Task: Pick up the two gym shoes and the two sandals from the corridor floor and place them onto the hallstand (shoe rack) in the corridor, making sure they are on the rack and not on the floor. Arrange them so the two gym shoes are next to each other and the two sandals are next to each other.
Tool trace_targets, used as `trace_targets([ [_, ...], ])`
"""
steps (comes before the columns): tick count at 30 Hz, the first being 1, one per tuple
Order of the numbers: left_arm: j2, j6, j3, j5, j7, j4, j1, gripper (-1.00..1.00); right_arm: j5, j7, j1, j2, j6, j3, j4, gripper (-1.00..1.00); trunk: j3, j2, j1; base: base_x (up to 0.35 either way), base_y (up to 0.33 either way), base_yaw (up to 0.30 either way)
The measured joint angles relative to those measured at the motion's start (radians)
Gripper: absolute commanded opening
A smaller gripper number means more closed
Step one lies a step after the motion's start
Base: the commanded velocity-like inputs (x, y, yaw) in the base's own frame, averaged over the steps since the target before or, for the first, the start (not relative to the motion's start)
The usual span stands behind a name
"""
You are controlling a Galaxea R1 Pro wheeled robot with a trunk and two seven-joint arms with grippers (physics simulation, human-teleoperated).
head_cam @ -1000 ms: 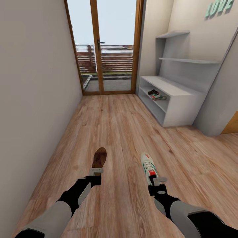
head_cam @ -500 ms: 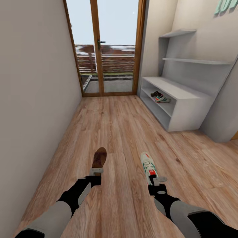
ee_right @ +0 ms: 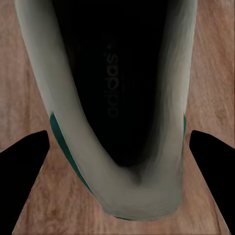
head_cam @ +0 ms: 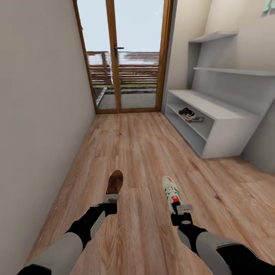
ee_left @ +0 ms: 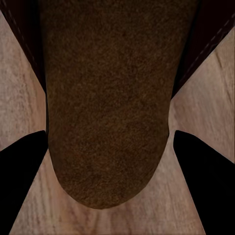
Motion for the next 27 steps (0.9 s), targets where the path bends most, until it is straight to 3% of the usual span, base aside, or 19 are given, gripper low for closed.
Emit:
trace_targets([
  [27, -0.001, -0.001, -0.002, 0.0, -0.001, 0.0, 0.0, -1.0, 0.0, 0.0, 0.0, -0.002, -0.003, -0.001, -0.001, -1.0, 0.0, 0.0, 0.0, 0.35, 0.124, 0.0],
])
